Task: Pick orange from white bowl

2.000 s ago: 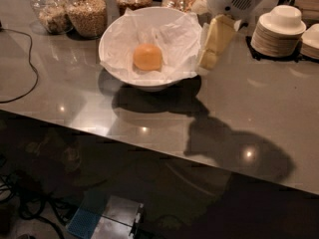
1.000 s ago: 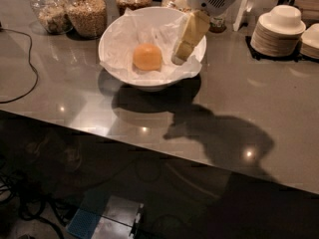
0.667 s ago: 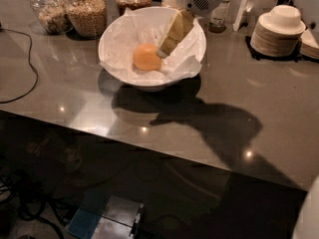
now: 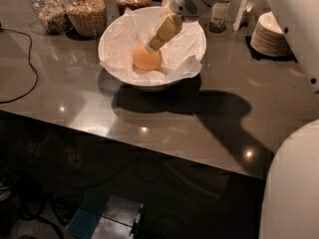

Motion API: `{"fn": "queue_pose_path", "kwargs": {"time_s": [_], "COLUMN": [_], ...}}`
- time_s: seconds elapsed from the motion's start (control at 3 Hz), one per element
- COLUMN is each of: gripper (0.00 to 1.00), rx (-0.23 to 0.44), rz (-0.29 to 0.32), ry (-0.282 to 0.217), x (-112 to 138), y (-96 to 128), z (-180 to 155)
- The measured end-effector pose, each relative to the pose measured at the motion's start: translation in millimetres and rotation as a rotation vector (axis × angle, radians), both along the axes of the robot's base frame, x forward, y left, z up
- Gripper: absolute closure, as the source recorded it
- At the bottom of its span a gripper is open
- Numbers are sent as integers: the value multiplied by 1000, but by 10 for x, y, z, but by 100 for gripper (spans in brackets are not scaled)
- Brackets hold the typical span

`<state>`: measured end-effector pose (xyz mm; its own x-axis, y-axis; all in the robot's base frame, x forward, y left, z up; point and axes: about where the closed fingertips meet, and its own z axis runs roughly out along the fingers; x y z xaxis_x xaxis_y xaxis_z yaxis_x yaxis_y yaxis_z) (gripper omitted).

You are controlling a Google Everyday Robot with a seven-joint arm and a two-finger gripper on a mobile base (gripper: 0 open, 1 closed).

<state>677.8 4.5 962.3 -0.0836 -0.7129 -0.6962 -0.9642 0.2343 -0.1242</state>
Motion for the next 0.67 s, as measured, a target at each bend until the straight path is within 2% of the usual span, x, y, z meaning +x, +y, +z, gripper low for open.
{"fn": "queue_pose_path", "kwargs": {"time_s": [0.33, 0.67], "gripper": [42, 55], "rx": [-6, -11], "rz": [-8, 11], "ry": [45, 74], "x": [84, 175], "y": [108, 282], "z": [-155, -315]}}
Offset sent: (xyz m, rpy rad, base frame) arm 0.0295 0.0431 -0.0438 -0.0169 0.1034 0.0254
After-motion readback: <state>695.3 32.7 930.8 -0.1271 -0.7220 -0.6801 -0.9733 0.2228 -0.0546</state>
